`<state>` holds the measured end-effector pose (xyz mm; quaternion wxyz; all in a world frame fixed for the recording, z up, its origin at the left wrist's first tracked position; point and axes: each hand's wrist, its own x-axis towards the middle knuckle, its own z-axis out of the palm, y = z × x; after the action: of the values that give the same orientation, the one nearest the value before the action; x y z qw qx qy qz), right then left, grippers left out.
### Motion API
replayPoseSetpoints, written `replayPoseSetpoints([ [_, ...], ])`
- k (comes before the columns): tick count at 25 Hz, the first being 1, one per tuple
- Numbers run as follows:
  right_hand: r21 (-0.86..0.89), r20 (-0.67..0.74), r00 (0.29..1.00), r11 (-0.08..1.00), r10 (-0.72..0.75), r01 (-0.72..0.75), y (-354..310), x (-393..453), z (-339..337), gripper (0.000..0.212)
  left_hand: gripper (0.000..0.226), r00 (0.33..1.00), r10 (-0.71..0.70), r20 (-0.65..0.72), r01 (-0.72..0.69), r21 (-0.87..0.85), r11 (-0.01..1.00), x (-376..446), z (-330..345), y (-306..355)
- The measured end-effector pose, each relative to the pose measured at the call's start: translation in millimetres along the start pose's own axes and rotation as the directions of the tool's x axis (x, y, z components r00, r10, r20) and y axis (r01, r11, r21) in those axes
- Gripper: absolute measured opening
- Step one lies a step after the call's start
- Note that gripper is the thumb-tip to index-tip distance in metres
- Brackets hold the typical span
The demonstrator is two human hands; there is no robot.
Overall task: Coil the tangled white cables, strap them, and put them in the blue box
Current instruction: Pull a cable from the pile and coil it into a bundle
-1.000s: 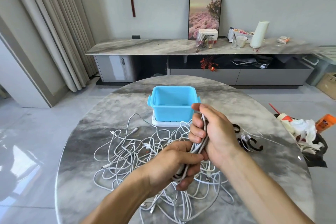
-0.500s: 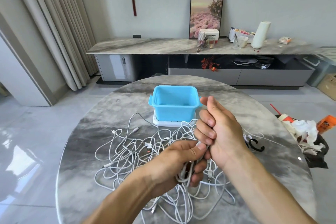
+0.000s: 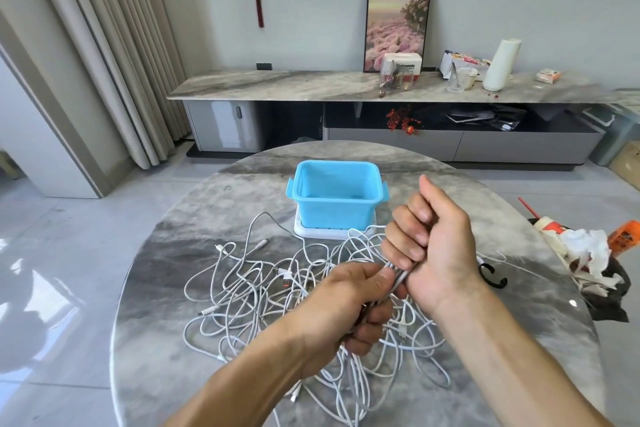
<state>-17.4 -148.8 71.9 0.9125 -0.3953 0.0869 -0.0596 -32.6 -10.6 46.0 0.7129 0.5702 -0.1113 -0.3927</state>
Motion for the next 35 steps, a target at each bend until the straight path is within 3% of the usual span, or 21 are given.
replayPoseSetpoints([
  [2, 0.016, 0.153, 0.988, 1.000, 0.020, -0.023, 6, 1, 0, 0.039, 0.026, 0.991, 0.103, -0.088, -0.104, 0.002, 0.995, -3, -1, 9],
  [3, -0.016, 0.259, 0.963, 0.998, 0.070, -0.068, 10, 1, -1, 0.050, 0.026, 0.974, 0.179, -0.139, -0.183, -0.018, 0.983, -5, -4, 16],
  [5, -0.269, 0.459, 0.851, 0.953, 0.253, -0.139, 21, -1, -5, 0.064, 0.026, 0.906, 0.338, -0.256, -0.355, -0.026, 0.934, -10, -16, 35],
  [7, -0.682, 0.487, 0.703, 0.728, 0.519, -0.066, 25, -5, -10, 0.040, 0.026, 0.824, 0.426, -0.374, -0.463, -0.012, 0.886, -13, -33, 50],
  [8, -0.806, 0.446, 0.657, 0.592, 0.608, -0.001, 22, -4, -14, 0.024, 0.027, 0.796, 0.433, -0.424, -0.482, -0.010, 0.876, -14, -41, 55],
  [9, -0.866, 0.403, 0.653, 0.499, 0.642, 0.044, 17, -2, -16, 0.014, 0.029, 0.773, 0.431, -0.465, -0.487, -0.001, 0.873, -15, -48, 58],
  [11, -0.928, 0.332, 0.761, 0.339, 0.557, 0.156, 0, 5, -24, 0.024, 0.031, 0.731, 0.463, -0.501, -0.485, 0.095, 0.869, -16, -60, 58],
  [13, -0.938, 0.315, 0.866, 0.268, 0.388, 0.221, -20, 10, -30, 0.035, 0.031, 0.675, 0.582, -0.454, -0.448, 0.374, 0.812, -17, -67, 55],
  [14, -0.922, 0.319, 0.891, 0.324, 0.324, 0.213, -28, 10, -32, 0.033, 0.030, 0.643, 0.663, -0.382, -0.398, 0.573, 0.716, -17, -69, 52],
  [16, -0.842, 0.325, 0.911, 0.516, 0.253, 0.157, -40, 9, -37, 0.024, 0.026, 0.631, 0.755, -0.180, -0.270, 0.861, 0.431, -17, -68, 45],
  [18, -0.715, 0.329, 0.918, 0.693, 0.219, 0.091, -50, 7, -39, 0.028, 0.025, 0.701, 0.713, -0.005, -0.230, 0.945, 0.233, -16, -62, 38],
  [22, -0.473, 0.296, 0.931, 0.879, 0.216, -0.054, -49, 10, -34, 0.026, 0.033, 0.819, 0.559, 0.129, -0.245, 0.960, 0.137, -12, -55, 31],
  [23, -0.432, 0.273, 0.938, 0.898, 0.215, -0.081, -49, 10, -32, 0.024, 0.033, 0.834, 0.535, 0.135, -0.259, 0.952, 0.164, -11, -54, 30],
  [27, -0.235, 0.216, 0.955, 0.960, 0.203, -0.150, -41, 5, -19, 0.031, 0.035, 0.859, 0.505, 0.085, -0.349, 0.818, 0.458, -6, -48, 23],
  [31, 0.180, 0.157, 0.986, 0.980, 0.056, -0.084, -2, -2, 2, 0.032, 0.036, 0.865, 0.502, -0.017, -0.374, 0.645, 0.666, 2, -32, 16],
  [33, 0.269, 0.095, 0.995, 0.962, 0.011, -0.036, 14, -4, 7, 0.032, 0.034, 0.860, 0.507, -0.056, -0.391, 0.565, 0.726, 4, -23, 11],
  [35, 0.251, 0.049, 0.999, 0.968, -0.023, 0.010, 24, -6, 11, 0.029, 0.030, 0.855, 0.510, -0.091, -0.385, 0.548, 0.743, 5, -19, 8],
])
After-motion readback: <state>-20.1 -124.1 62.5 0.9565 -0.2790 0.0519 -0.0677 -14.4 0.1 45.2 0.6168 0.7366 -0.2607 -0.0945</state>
